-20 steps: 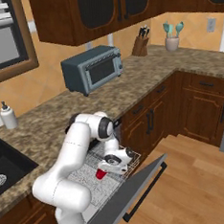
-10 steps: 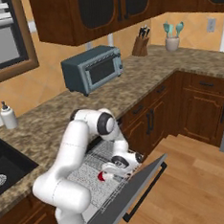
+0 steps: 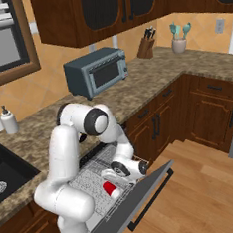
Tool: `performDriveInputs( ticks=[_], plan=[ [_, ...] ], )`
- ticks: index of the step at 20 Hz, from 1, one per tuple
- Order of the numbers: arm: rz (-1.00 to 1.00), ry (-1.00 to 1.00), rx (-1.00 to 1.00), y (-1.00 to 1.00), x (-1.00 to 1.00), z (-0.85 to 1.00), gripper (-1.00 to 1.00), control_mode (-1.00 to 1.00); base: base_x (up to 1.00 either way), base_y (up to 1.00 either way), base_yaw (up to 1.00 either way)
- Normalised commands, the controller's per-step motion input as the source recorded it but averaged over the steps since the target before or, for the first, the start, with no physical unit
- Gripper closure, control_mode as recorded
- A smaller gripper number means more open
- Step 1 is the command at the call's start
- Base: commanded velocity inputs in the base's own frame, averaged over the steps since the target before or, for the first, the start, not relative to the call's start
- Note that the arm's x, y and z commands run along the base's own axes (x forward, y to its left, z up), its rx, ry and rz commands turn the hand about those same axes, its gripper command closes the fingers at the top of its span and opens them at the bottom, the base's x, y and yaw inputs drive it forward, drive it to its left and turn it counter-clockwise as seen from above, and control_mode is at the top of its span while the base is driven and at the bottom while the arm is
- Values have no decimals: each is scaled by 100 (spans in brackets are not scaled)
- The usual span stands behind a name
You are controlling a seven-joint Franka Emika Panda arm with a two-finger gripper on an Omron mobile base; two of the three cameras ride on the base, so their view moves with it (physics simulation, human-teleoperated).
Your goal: Pick up the cup and bowl from the counter, place them in the dishwasher, and close the dishwasher door.
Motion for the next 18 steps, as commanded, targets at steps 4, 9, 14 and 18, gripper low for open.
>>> performDriveInputs(
  ticks=[4, 9, 14, 18],
  plan=[
    [-1, 0, -3, 0, -27, 100, -100, -100, 0, 0, 0],
    [-5, 14, -1, -3, -11, 100, -100, -100, 0, 0, 0],
    [-4, 30, -6, 0, -7, 100, -100, -100, 0, 0, 0],
    [-7, 27, -4, 0, -2, 100, -100, -100, 0, 0, 0]
  ],
)
